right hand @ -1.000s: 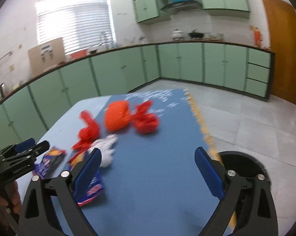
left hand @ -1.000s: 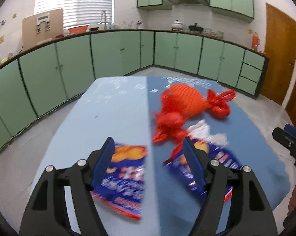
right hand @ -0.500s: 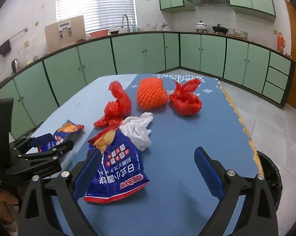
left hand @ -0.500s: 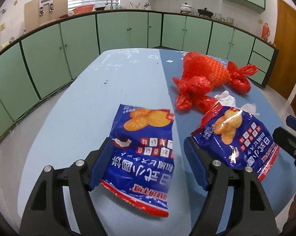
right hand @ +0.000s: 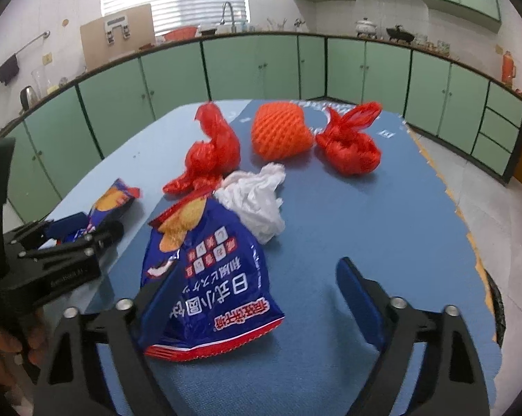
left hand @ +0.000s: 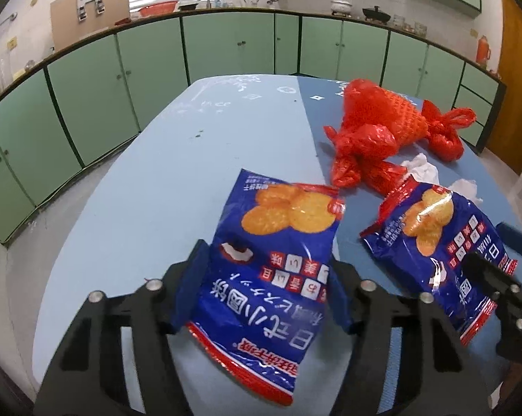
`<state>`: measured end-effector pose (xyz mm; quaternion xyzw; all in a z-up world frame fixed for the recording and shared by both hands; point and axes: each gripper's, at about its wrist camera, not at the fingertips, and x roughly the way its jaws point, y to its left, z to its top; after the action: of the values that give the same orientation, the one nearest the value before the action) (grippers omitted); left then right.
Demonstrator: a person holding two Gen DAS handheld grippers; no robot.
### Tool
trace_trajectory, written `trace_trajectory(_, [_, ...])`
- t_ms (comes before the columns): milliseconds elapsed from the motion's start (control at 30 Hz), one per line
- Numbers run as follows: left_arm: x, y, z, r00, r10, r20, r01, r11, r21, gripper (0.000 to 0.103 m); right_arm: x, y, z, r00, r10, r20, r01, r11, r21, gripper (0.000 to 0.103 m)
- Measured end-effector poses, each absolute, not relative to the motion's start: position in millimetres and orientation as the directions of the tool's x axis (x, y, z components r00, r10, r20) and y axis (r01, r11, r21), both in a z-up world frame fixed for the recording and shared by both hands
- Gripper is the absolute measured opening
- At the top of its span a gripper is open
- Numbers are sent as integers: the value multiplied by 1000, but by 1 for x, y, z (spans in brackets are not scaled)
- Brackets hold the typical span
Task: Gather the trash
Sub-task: 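Grasp a blue snack bag with the left tool while the right tool grasps the other blue snack bag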
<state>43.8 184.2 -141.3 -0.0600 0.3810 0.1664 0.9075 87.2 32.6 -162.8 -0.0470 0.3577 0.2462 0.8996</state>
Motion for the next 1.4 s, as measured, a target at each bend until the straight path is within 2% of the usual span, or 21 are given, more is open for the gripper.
trace_trajectory(33, [44,185,-141,655,257,-710,-349,937,16,54,89,34,-165,605,419,-677,-489,866,100,70])
trace_trajectory(167, [42,188,-138,660,260,-705,-360,933,7,45,87,40,-168,558,458,-692,-534,836,123,38])
trace_trajectory(267, [40,188,-137,664,258,-702,-364,931,-2,39,85,43,-168,548,470,-692,-551,825,124,20])
trace_trajectory(300, [39,188,-137,664,258,-701,-365,931,-3,37,84,43,-167,541,479,-691,-556,821,134,18])
trace_trajectory(533, [36,188,-129,678,246,-693,-361,932,-23,20,75,42,-158,551,500,-668,-584,803,118,13])
trace_trajectory(733, [33,184,-119,695,222,-684,-347,937,-48,13,65,40,-133,574,538,-617,-609,784,118,8])
trace_trajectory(1067, [24,175,-98,735,203,-647,-318,946,-65,8,54,32,-97,624,568,-537,-615,781,111,8])
trace_trajectory(1400, [23,146,-72,790,144,-596,-234,969,-75,7,51,8,-74,693,529,-490,-561,822,95,8])
